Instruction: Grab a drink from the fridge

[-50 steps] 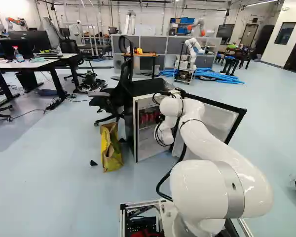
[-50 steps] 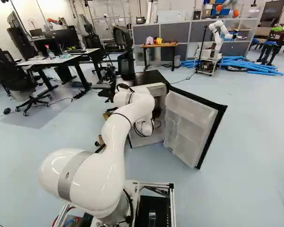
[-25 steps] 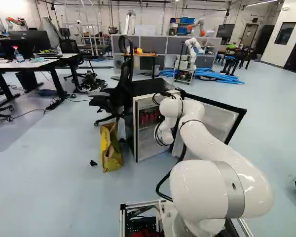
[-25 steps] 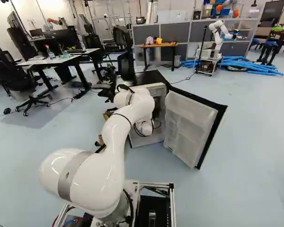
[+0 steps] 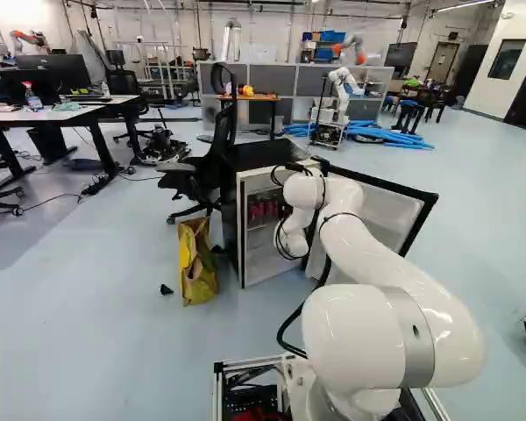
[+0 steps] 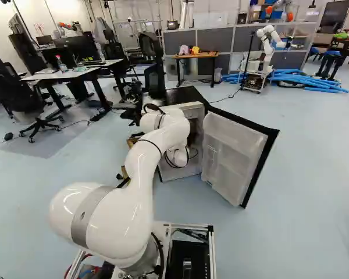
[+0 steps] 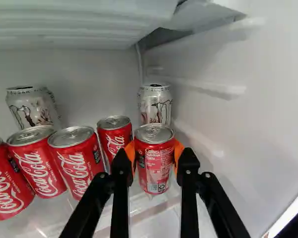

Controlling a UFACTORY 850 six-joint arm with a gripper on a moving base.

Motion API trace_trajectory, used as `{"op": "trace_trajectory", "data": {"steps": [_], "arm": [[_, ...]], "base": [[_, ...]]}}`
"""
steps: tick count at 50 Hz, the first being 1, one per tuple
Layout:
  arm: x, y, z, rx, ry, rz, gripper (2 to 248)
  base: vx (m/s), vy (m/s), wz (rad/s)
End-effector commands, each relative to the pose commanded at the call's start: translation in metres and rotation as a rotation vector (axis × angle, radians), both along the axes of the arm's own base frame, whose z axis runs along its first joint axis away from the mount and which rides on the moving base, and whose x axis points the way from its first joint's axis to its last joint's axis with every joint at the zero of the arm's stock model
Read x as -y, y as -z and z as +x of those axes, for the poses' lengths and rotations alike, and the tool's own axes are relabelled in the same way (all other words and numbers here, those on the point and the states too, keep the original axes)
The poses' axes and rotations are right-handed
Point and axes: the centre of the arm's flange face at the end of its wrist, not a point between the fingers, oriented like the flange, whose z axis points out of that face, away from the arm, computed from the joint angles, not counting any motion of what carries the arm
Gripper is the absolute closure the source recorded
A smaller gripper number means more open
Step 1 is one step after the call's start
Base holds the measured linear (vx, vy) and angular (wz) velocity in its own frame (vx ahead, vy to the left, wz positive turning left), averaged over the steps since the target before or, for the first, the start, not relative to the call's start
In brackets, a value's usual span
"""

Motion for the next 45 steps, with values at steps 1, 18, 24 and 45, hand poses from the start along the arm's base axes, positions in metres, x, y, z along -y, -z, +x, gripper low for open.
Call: {"op": "trace_trajectory", "data": {"steps": [1, 18, 24, 45], "arm": [[0.000, -0.001, -0.001, -0.002, 0.000, 0.000, 154], [-0.009, -0.032, -0.018, -0.044, -0.009, 0.007, 154], [-0.015, -0.045, -0.027, -0.062, -0.016, 0.009, 154], [-0.037, -0.090, -0.062, -0.121, -0.044, 0.017, 154]], "base": [[0.000, 0.000, 0.000], [0.000, 0.000, 0.000], [0.000, 0.000, 0.000], [0.000, 0.000, 0.000]]}}
